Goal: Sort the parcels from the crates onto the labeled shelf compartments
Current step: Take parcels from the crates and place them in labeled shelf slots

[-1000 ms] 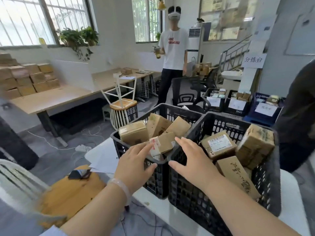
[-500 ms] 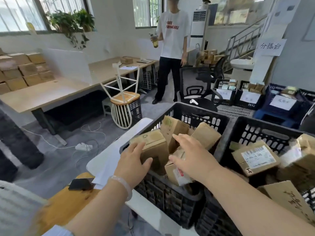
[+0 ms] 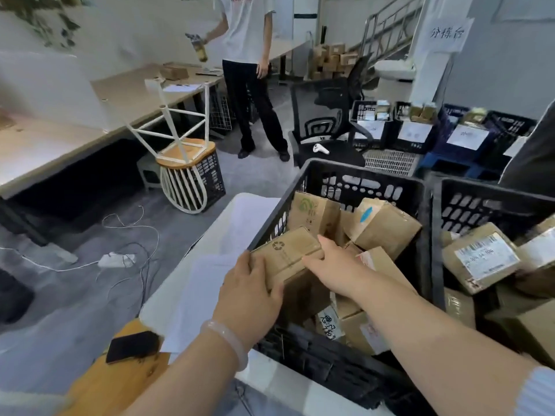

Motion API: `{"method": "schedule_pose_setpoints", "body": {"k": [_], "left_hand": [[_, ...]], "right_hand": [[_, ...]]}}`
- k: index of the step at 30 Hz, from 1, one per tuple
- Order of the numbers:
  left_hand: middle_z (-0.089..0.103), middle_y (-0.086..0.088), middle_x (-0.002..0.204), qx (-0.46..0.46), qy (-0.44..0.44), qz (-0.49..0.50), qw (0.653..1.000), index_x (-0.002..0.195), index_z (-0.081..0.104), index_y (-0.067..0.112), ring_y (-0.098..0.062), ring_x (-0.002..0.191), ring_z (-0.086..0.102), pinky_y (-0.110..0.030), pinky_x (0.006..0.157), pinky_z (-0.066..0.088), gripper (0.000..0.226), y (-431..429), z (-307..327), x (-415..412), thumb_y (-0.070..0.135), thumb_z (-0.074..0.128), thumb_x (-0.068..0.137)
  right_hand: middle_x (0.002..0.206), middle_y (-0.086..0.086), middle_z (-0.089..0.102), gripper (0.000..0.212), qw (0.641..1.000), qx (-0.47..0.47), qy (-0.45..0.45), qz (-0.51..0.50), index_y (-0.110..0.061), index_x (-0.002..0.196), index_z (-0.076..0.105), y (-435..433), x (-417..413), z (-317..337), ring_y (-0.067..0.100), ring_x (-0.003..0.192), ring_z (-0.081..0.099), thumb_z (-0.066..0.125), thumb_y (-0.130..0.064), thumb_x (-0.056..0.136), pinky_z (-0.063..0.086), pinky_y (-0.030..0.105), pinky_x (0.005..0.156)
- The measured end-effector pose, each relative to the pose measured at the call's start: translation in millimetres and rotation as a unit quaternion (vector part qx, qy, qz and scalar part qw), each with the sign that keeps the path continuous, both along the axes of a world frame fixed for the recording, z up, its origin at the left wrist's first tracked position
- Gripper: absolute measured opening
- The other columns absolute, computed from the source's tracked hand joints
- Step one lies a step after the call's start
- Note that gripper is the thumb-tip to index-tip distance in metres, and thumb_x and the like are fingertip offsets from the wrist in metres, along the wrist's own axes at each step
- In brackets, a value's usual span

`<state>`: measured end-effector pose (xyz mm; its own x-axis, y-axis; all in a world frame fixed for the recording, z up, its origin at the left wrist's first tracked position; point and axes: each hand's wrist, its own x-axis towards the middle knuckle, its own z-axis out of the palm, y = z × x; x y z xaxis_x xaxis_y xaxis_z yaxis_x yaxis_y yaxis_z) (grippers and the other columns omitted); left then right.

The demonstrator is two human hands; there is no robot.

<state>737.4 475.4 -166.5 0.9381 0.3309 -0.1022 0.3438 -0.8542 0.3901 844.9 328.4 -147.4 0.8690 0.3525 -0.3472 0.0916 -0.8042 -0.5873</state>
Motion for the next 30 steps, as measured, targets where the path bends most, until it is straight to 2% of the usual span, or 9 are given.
{"method": "schedule_pose_setpoints", "body": {"k": [3, 6, 10, 13, 17, 20, 24, 27, 30], "left_hand": [[0.013, 0.000, 0.163, -0.072, -0.037, 0.001, 0.997, 0.150, 0.034, 0.022, -0.026, 0.147, 0.021, -0.035, 0.120, 0.024, 0.059, 0.3, 0.6, 8.2, 0.043, 0.050, 0.098], [0.024, 0.004, 0.160, -0.176, -0.152, 0.047, 0.972, 0.151, 0.039, 0.020, -0.014, 0.146, 0.023, -0.027, 0.118, 0.023, 0.059, -3.8, 10.9, 17.8, 0.031, 0.058, 0.096], [0.038, 0.003, 0.146, -0.290, -0.299, 0.107, 0.903, 0.151, 0.038, 0.021, -0.010, 0.129, 0.046, -0.029, 0.104, 0.046, 0.063, -16.4, 39.7, 33.1, 0.018, 0.063, 0.094], [0.048, 0.014, 0.130, -0.315, -0.347, 0.104, 0.877, 0.147, 0.045, 0.023, -0.007, 0.113, 0.055, -0.016, 0.089, 0.048, 0.057, -28.2, 60.7, 42.2, 0.014, 0.063, 0.094], [0.048, 0.025, 0.123, -0.306, -0.412, 0.066, 0.856, 0.135, 0.055, 0.031, -0.001, 0.116, 0.052, -0.009, 0.091, 0.046, 0.046, -47.5, 78.2, 46.2, 0.013, 0.064, 0.093], [0.061, 0.014, 0.125, -0.484, -0.375, 0.111, 0.783, 0.112, 0.063, 0.043, 0.005, 0.104, 0.063, -0.016, 0.079, 0.051, 0.026, -59.0, 88.8, 51.8, 0.023, 0.063, 0.096], [0.070, 0.000, 0.110, -0.651, -0.281, 0.143, 0.690, 0.123, 0.062, 0.010, 0.003, 0.081, 0.068, -0.015, 0.062, 0.052, 0.026, -68.7, 100.6, 66.3, 0.021, 0.056, 0.100], [0.072, 0.006, 0.099, -0.660, -0.262, 0.145, 0.689, 0.107, 0.068, 0.024, -0.007, 0.084, 0.069, -0.023, 0.062, 0.053, 0.017, -79.1, 103.5, 70.5, 0.015, 0.057, 0.099], [0.074, 0.007, 0.106, -0.622, -0.254, 0.136, 0.728, 0.106, 0.071, 0.033, -0.017, 0.104, 0.067, -0.041, 0.090, 0.055, 0.022, -86.2, 94.0, 75.8, 0.016, 0.061, 0.095]], "right_hand": [[0.133, 0.002, 0.055, 0.060, 0.996, 0.056, 0.025, -0.064, -0.023, 0.145, 0.037, -0.7, 7.4, 1.7, 0.022, 0.113, 0.054, 0.053, -0.048, 0.093, 0.045, 0.032, 0.091], [0.125, -0.001, 0.058, 0.061, 0.984, 0.130, 0.020, -0.117, -0.025, 0.141, 0.042, -7.0, 11.3, 15.8, 0.020, 0.107, 0.057, 0.061, -0.049, 0.088, 0.049, 0.034, 0.089], [0.122, -0.011, 0.058, 0.073, 0.968, 0.231, 0.002, -0.097, -0.030, 0.142, 0.041, -32.6, 7.7, 42.9, 0.011, 0.104, 0.058, 0.072, -0.051, 0.080, 0.046, 0.020, 0.072], [0.114, -0.016, 0.063, 0.065, 0.951, 0.292, -0.012, -0.097, -0.032, 0.133, 0.049, -54.3, 3.9, 53.1, 0.006, 0.101, 0.061, 0.076, -0.048, 0.076, 0.052, 0.026, 0.082], [0.130, -0.011, 0.056, 0.080, 0.933, 0.330, -0.088, -0.108, -0.038, 0.140, 0.041, -72.4, 4.6, 61.8, 0.007, 0.113, 0.057, 0.083, -0.038, 0.072, 0.049, 0.037, 0.100], [0.129, -0.019, 0.043, 0.074, 0.918, 0.316, -0.226, -0.076, -0.044, 0.133, 0.041, -82.4, 2.5, 68.5, -0.005, 0.118, 0.045, 0.083, -0.026, 0.074, 0.036, 0.007, 0.096], [0.126, -0.029, 0.037, 0.078, 0.903, 0.298, -0.307, -0.042, -0.041, 0.134, 0.040, -99.9, -2.5, 66.6, -0.023, 0.119, 0.033, 0.083, -0.015, 0.074, 0.025, -0.006, 0.091], [0.124, -0.033, 0.039, 0.075, 0.909, 0.304, -0.279, -0.060, -0.051, 0.123, 0.039, -109.8, -4.8, 58.6, -0.023, 0.117, 0.037, 0.085, -0.019, 0.072, 0.031, -0.005, 0.087], [0.119, -0.020, 0.055, 0.045, 0.894, 0.398, -0.163, -0.129, -0.045, 0.112, 0.046, -111.4, -5.2, 61.6, -0.016, 0.104, 0.053, 0.076, -0.032, 0.081, 0.046, 0.005, 0.076]]}}
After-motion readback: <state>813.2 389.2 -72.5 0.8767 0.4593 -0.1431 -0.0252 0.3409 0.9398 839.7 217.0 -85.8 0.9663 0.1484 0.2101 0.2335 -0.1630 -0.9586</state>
